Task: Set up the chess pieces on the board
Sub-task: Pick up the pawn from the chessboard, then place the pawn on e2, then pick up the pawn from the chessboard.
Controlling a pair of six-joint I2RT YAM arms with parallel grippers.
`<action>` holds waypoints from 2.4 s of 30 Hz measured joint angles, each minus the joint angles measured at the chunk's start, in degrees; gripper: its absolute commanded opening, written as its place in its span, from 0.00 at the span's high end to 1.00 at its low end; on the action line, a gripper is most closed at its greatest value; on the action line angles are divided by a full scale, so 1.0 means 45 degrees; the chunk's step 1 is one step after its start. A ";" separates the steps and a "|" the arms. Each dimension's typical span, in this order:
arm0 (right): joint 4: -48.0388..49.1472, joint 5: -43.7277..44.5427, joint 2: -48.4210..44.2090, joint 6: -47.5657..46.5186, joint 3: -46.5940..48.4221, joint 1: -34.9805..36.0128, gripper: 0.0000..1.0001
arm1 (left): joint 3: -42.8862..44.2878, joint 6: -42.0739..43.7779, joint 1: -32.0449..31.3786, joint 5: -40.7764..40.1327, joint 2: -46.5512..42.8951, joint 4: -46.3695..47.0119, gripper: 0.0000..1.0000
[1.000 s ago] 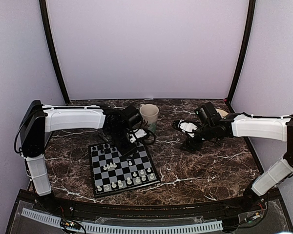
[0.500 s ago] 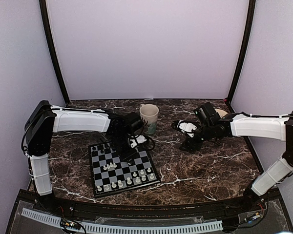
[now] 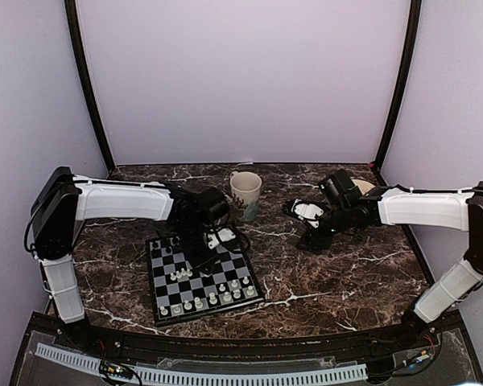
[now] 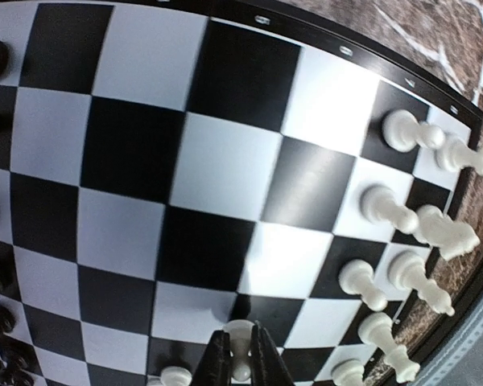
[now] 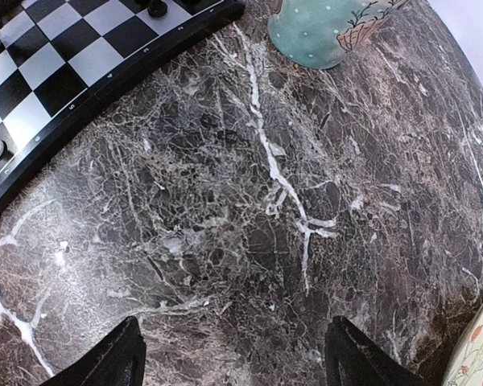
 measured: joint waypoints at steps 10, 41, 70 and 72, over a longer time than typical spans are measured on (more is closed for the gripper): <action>-0.0107 0.0039 0.0136 -0.0005 0.0136 0.0131 0.24 | -0.0937 0.0427 -0.0831 0.1185 -0.1141 -0.0107 0.95; -0.0146 0.0204 0.0233 -0.0097 0.0189 0.0379 0.24 | -0.0903 0.0636 -0.0942 0.1137 -0.0355 -0.0053 0.76; -0.0199 0.0311 0.0306 -0.0194 0.0189 0.0534 0.23 | -0.1715 -0.0291 0.0976 -0.1341 -0.2603 -0.0112 0.68; -0.0199 0.0316 0.0345 -0.0194 0.0194 0.0539 0.24 | -0.1792 -0.0287 0.0962 -0.1234 -0.2545 -0.0112 0.69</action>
